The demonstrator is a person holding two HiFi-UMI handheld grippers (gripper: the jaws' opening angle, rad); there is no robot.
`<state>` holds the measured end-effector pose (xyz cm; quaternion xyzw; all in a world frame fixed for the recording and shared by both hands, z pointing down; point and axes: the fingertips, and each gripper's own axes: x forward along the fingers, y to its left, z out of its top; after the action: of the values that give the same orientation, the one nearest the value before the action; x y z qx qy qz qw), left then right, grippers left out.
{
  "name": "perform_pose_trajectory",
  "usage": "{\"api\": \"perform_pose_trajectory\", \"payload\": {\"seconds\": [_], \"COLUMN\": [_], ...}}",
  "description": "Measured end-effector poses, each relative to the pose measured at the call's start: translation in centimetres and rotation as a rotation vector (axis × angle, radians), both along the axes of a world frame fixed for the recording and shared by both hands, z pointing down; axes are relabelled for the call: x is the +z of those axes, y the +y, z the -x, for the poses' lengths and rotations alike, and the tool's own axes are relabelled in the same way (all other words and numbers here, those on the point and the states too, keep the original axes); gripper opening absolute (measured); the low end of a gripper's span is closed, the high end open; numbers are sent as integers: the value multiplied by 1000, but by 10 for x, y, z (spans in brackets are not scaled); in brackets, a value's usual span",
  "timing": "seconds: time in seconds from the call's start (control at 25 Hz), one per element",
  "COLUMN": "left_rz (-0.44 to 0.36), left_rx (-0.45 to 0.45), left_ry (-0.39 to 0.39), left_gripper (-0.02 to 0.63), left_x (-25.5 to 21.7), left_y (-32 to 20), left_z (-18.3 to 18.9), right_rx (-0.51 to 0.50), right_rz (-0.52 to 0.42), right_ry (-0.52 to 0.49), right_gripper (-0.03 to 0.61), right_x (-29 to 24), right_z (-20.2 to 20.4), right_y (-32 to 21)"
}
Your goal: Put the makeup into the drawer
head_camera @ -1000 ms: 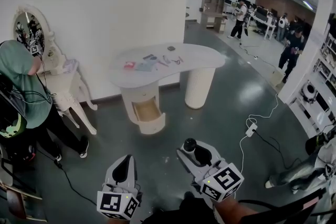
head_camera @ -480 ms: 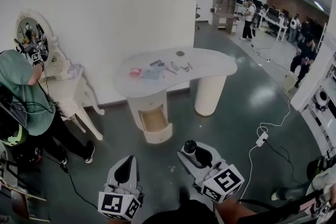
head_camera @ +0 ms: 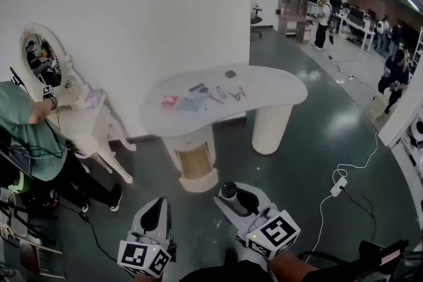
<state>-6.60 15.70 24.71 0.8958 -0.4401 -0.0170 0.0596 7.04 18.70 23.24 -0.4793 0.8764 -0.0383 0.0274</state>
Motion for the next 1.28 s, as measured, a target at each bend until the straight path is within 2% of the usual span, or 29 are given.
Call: {"api": "perform_pose_trajectory", "payload": {"seconds": [0.24, 0.48, 0.72, 0.88, 1.28], "left_rz": [-4, 10, 17, 21, -27], "left_rx": [-20, -37, -45, -52, -37], "left_ry": [-28, -57, -63, -41, -40], "left_gripper": [-1, 0, 0, 0, 0], "left_x": [-2, -3, 2, 5, 0], "left_y": [-23, -33, -54, -80, -154], "left_z": [-27, -32, -28, -23, 0], "right_rx": [-34, -56, -65, -52, -42], "right_rz": [-8, -2, 14, 19, 16], "right_ry": [-27, -52, -45, -14, 28], "right_gripper": [146, 146, 146, 146, 146], "right_x": [-2, 0, 5, 6, 2], "right_z": [-27, -34, -32, -30, -3], "right_y": [-27, -43, -63, -86, -164]}}
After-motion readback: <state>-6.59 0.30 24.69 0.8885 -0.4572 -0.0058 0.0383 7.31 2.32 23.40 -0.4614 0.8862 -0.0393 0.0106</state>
